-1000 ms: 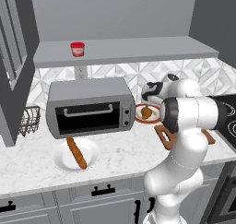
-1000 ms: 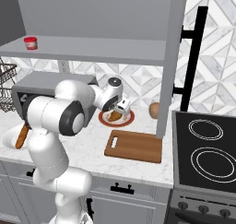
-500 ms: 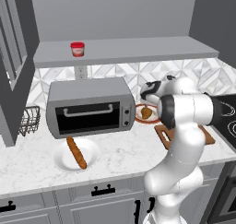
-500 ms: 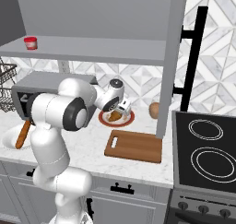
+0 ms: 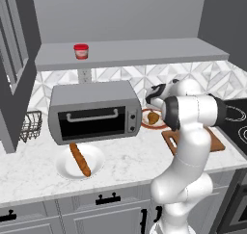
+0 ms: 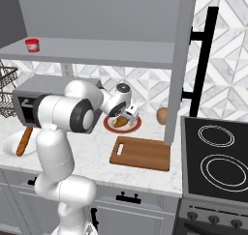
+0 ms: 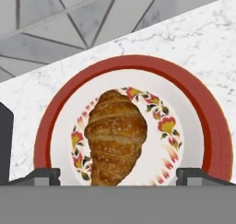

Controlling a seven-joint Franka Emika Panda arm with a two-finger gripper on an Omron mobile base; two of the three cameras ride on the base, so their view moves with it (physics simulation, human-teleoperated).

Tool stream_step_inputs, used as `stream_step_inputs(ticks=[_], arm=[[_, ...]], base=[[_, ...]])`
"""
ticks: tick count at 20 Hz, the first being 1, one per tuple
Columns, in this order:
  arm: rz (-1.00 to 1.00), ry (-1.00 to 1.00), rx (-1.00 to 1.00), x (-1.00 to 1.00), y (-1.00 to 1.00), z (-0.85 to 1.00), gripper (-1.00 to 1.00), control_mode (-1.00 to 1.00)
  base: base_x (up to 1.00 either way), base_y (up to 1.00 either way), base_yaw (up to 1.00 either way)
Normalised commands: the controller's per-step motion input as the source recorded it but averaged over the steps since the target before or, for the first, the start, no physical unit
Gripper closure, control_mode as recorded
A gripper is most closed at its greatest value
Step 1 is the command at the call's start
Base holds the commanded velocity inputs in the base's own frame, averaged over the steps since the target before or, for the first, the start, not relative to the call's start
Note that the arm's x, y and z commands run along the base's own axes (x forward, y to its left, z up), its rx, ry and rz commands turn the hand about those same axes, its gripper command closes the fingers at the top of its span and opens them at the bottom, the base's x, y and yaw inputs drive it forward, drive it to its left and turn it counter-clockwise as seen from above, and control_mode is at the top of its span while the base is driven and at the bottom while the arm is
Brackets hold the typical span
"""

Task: From the different types of pastries on the counter, select a croissant and place it on the cutting board. Then retrieve a jar of jam from the cabinet and place it alongside the croissant on the cutting board.

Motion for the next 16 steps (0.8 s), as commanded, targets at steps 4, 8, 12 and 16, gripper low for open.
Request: stream_step_inputs(ticks=[4, 8, 12, 16], arm=[[0.00, 0.00, 0.03, 0.08, -0.05, -0.24, -1.00, -1.00], [0.00, 0.00, 0.03, 0.05, -0.02, -0.19, -1.00, -1.00], [0.00, 0.00, 0.02, 0.06, 0.00, -0.10, -1.00, -1.00], [0.00, 0.00, 0.02, 0.14, 0.00, -0.08, -1.00, -1.00]], base=[[0.00, 0.00, 0.00], [0.00, 0.00, 0.00], [0.00, 0.00, 0.00], [0.00, 0.00, 0.00]])
